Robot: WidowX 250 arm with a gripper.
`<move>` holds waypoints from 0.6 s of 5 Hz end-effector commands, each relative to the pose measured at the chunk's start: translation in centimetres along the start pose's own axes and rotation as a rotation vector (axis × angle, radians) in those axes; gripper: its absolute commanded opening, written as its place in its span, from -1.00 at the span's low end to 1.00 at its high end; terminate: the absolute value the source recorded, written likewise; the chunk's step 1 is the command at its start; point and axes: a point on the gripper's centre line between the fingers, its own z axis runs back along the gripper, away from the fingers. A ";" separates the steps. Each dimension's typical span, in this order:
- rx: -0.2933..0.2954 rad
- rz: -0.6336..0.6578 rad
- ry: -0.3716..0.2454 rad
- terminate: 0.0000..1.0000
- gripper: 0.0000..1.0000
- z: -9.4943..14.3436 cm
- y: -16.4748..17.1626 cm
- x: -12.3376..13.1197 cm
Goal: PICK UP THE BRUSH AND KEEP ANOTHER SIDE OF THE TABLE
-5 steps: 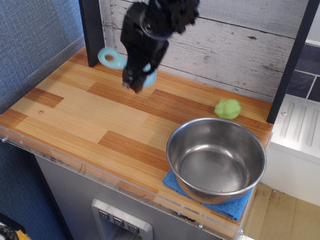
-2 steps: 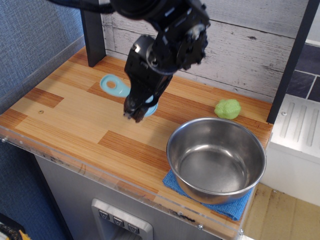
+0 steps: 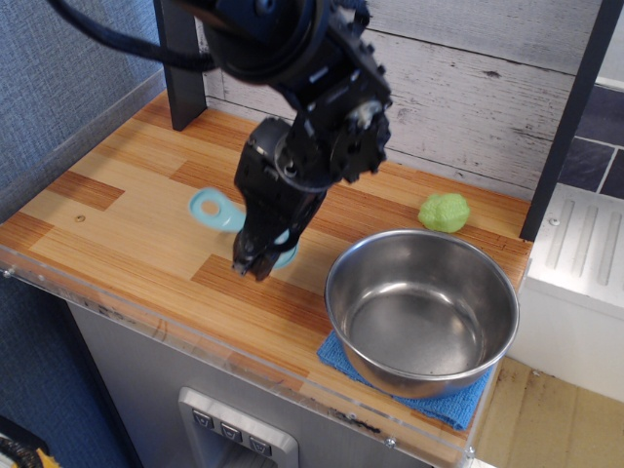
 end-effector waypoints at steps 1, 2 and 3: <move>-0.020 -0.016 0.035 -1.00 -1.00 -0.6 0.9 -0.7; 0.004 -0.021 0.023 -1.00 -1.00 -0.5 1.3 -0.7; 0.053 0.030 -0.021 -1.00 -1.00 0.4 1.9 -0.6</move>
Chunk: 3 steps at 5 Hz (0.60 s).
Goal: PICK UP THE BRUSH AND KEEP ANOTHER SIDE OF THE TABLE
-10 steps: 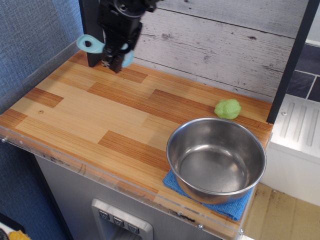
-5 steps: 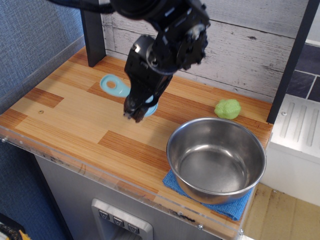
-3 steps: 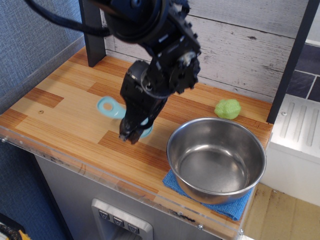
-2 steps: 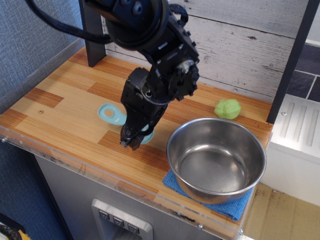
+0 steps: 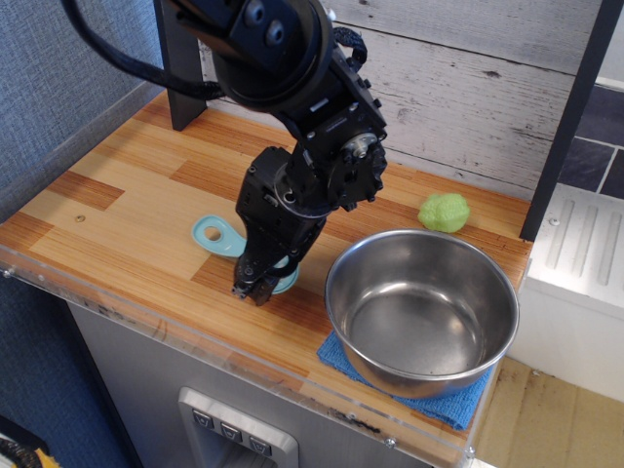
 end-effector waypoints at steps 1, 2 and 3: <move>0.063 0.144 -0.073 -1.00 -1.00 2.5 1.9 0.1; 0.093 0.152 -0.038 -1.00 1.00 2.4 2.2 -0.2; 0.105 0.145 -0.028 -1.00 1.00 2.4 2.1 -0.3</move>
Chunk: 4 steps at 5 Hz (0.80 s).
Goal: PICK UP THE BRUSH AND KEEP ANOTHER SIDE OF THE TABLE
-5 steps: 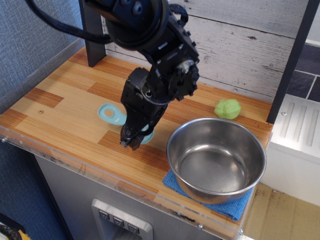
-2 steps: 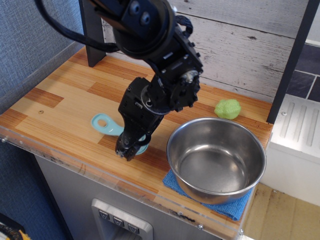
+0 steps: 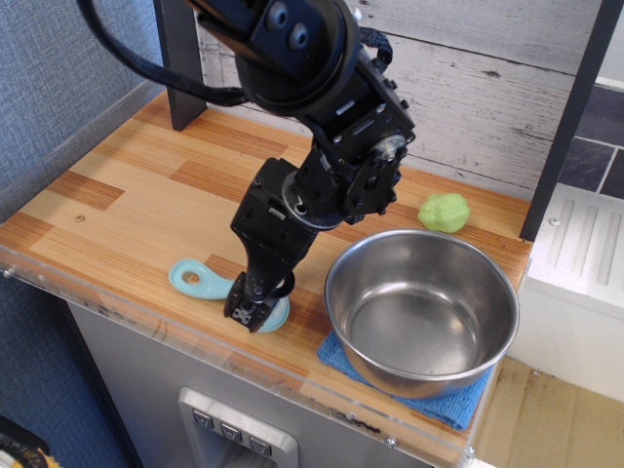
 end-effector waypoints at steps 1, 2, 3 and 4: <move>-0.048 0.001 0.025 -1.00 1.00 1.3 -0.3 0.3; -0.061 -0.018 0.020 -1.00 1.00 1.4 -0.6 0.5; -0.102 -0.056 0.029 -1.00 1.00 2.3 -1.0 1.2; -0.158 -0.084 -0.007 -1.00 1.00 5.2 -2.2 2.1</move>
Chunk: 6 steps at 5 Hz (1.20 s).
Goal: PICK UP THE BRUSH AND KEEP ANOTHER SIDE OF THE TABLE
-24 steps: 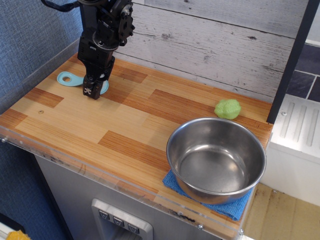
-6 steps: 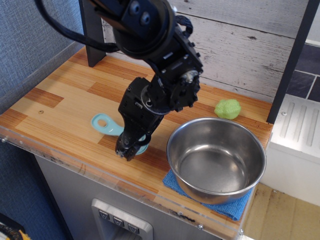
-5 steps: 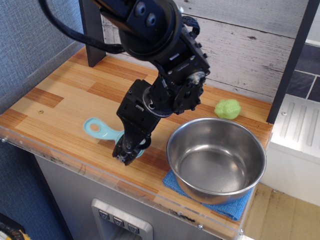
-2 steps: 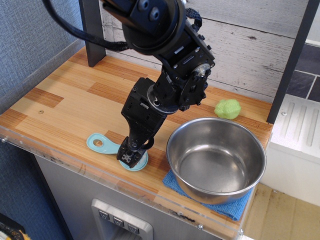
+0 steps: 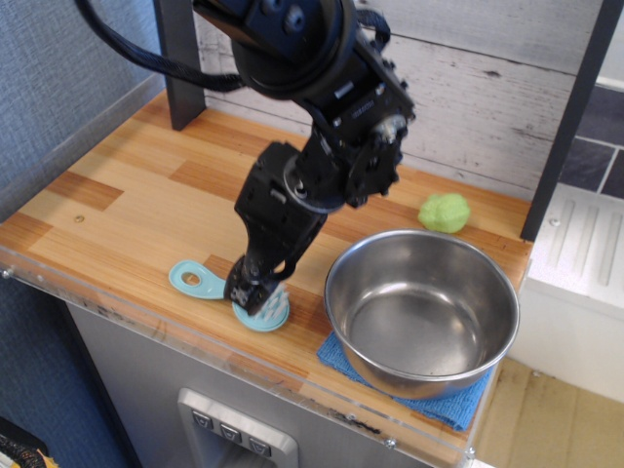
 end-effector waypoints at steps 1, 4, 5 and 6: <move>-0.172 0.000 -0.055 -1.00 1.00 7.5 -1.8 2.5; -0.190 0.016 -0.055 -1.00 1.00 9.5 -1.8 3.0; -0.190 0.016 -0.055 -1.00 1.00 9.5 -1.8 3.0; -0.190 0.016 -0.055 -1.00 1.00 9.5 -1.8 3.0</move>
